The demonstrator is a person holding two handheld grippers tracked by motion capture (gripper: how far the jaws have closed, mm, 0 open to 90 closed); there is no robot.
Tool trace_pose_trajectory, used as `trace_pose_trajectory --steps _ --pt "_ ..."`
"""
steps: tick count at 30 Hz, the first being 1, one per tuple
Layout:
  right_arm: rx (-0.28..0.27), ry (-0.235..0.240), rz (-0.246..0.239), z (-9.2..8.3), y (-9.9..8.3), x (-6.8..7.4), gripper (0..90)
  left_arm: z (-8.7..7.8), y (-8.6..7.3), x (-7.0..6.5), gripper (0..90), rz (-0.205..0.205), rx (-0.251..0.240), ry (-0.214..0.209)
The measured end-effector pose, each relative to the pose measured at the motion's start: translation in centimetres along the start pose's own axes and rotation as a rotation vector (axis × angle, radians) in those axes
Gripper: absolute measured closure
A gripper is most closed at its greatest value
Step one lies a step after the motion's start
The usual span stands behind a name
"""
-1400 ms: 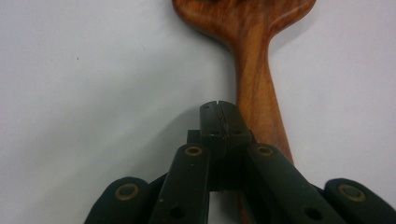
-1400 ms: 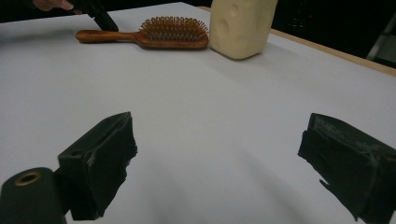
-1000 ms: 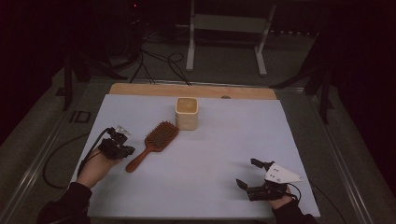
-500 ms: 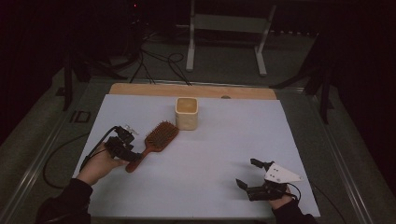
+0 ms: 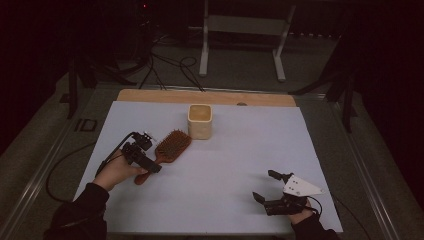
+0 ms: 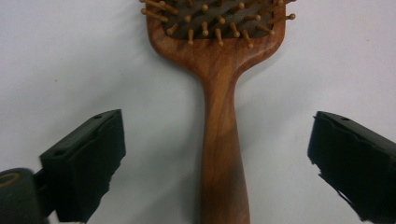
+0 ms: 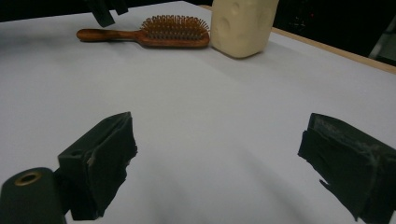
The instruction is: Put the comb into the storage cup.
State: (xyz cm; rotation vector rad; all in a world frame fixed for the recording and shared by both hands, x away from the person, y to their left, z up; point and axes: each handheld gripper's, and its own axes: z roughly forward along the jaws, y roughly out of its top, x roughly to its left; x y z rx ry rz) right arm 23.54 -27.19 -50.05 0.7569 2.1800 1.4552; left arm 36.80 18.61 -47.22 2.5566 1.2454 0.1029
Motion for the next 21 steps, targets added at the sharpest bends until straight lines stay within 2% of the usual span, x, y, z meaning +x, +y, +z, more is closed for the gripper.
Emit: trace_pose_trajectory --steps 2,3,5,8,9,15,21 --pt "0.001 0.0 0.0 0.0 0.0 0.0 8.9 0.1 0.2 -0.1 8.1 0.0 0.007 0.006" --pt "0.001 0.0 0.0 0.0 0.0 0.0 8.9 0.3 0.5 -0.1 10.7 0.0 0.016 -0.008" --pt "0.001 0.0 0.001 0.0 0.0 0.0 8.9 0.5 0.9 -0.1 15.0 -0.008 0.024 -0.006" --pt "0.001 0.001 0.001 0.0 0.0 0.0 8.9 0.7 1.2 0.0 16.6 -0.019 0.039 -0.016" --pt "0.0 0.001 0.0 0.0 0.0 0.0 8.9 0.9 1.4 0.2 16.7 -0.042 0.044 -0.022" --pt "0.0 0.003 -0.001 0.0 0.0 0.0 8.9 1.6 1.8 0.2 19.1 -0.059 0.072 -0.032" --pt "-0.001 0.004 -0.002 0.0 0.0 0.0 8.9 2.0 2.0 0.3 32.3 -0.067 0.097 -0.048"
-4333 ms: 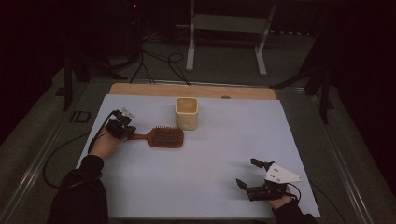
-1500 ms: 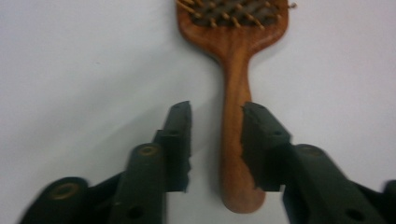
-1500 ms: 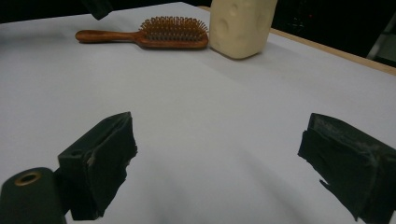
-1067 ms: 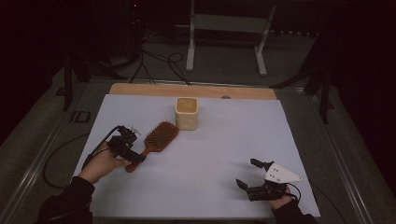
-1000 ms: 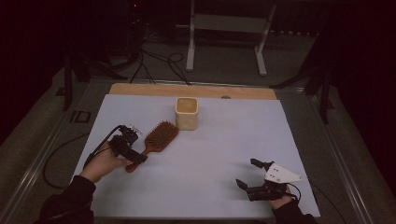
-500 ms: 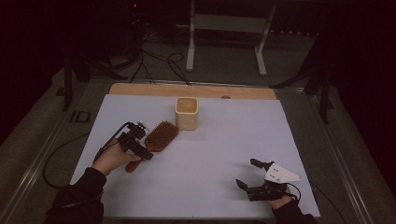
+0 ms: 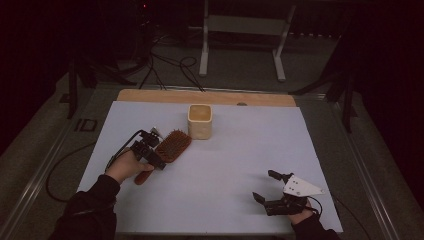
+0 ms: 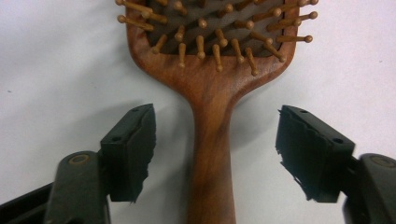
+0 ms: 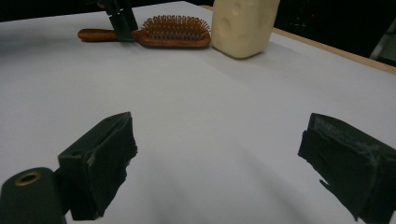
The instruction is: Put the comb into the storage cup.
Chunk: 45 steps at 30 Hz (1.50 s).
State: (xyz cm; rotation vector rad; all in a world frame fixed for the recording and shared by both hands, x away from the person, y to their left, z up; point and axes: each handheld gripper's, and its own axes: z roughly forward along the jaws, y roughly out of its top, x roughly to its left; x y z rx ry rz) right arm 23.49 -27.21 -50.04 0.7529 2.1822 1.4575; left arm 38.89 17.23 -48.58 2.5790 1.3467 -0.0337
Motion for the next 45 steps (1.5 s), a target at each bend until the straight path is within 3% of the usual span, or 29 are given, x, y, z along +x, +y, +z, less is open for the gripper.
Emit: trace_pose_trajectory --steps 7,14,18,27,33,45 --pt "0.0 0.001 0.001 0.0 0.0 0.0 8.9 0.3 0.1 0.2 47.9 -0.017 0.013 0.028" --pt "0.002 0.001 0.001 0.0 0.0 0.1 8.9 0.3 0.2 0.1 58.5 -0.014 0.019 0.04" --pt "0.001 0.001 0.003 0.0 0.0 0.0 8.9 0.4 0.2 -0.3 69.1 -0.008 0.027 0.054" --pt "0.005 0.003 0.0 0.1 0.0 0.1 8.9 0.5 0.3 -0.6 72.1 -0.013 0.04 0.075" --pt "0.003 0.003 0.004 0.0 0.0 0.0 8.9 0.5 -0.2 0.0 72.9 -0.055 -0.005 0.036" --pt "0.006 0.005 0.002 0.1 0.0 0.0 8.9 0.3 -1.6 -0.1 73.1 -0.048 -0.099 0.036"
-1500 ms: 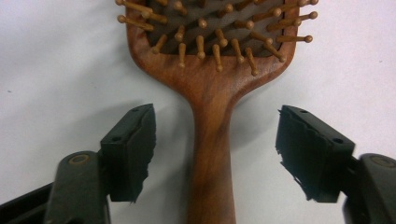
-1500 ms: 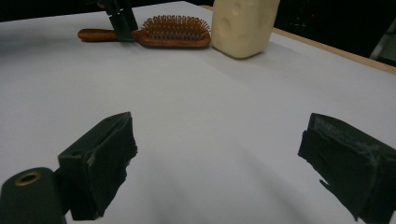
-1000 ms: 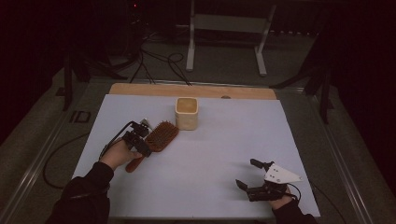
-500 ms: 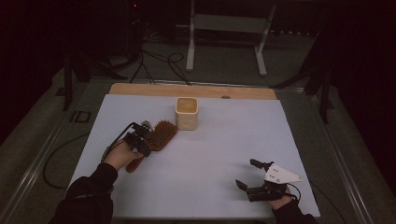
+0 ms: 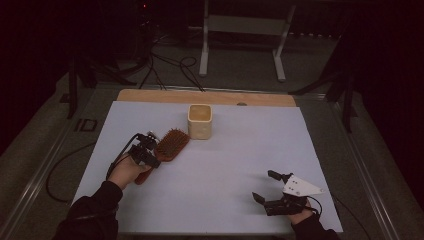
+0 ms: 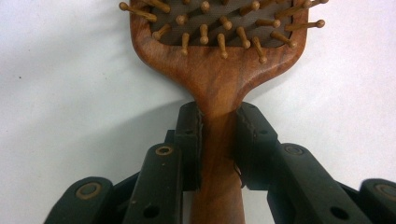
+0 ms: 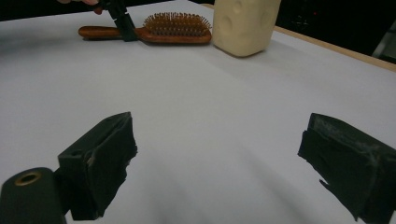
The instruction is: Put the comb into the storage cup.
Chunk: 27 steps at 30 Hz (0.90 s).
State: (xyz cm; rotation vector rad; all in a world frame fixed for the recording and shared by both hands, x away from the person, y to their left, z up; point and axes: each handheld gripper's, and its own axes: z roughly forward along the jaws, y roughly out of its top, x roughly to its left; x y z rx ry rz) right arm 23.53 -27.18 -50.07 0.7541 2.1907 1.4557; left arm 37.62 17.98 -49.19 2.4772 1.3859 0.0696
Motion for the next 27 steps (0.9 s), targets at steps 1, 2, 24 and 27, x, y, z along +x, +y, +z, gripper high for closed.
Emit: trace_pose_trajectory --steps 1,2,24,27 --pt "0.0 0.0 0.0 0.0 0.0 0.0 8.9 0.0 0.0 0.0 73.1 0.0 0.0 0.0" --pt "-0.001 0.0 0.001 0.0 0.0 0.0 8.9 -0.1 -0.2 0.0 73.1 0.004 -0.01 0.001" --pt "0.0 -0.002 0.009 0.0 0.0 0.0 8.9 -4.9 -3.2 -0.3 73.2 0.047 -0.227 0.053" --pt "0.004 -0.002 0.01 0.0 0.0 0.0 8.9 -5.5 -3.6 -0.7 73.2 0.058 -0.252 0.062"
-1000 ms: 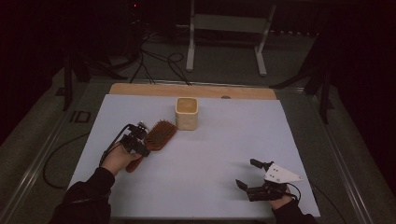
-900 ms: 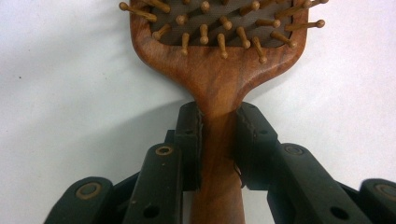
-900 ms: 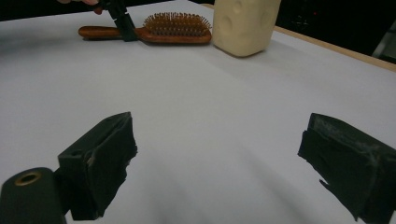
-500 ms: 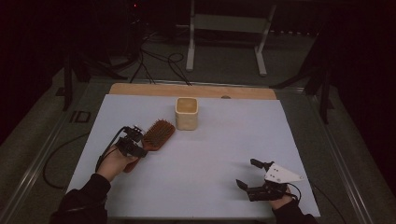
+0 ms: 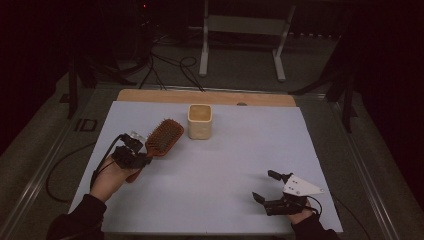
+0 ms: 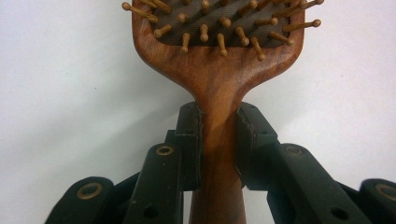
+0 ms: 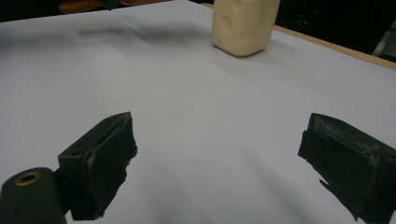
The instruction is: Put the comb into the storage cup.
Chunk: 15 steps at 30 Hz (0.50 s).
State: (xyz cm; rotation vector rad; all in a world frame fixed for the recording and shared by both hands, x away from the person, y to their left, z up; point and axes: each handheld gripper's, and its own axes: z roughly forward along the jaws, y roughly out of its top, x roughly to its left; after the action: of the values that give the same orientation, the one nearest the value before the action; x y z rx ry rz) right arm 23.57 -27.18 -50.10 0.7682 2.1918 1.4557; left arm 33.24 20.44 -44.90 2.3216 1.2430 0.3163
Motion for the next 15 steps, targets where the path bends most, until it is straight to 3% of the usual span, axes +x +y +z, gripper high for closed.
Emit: trace_pose_trajectory --steps 4,10,15 --pt "0.001 0.001 0.001 0.0 0.0 -0.1 8.9 -0.9 -0.2 -0.4 73.2 -0.003 -0.056 -0.008" --pt "0.001 0.001 0.012 0.1 0.0 -0.2 8.9 -1.8 0.1 -1.5 73.2 0.031 -0.116 -0.004" --pt "-0.001 0.001 0.011 0.1 0.0 -0.2 8.9 -2.4 0.6 -2.3 73.2 0.056 -0.158 -0.027"
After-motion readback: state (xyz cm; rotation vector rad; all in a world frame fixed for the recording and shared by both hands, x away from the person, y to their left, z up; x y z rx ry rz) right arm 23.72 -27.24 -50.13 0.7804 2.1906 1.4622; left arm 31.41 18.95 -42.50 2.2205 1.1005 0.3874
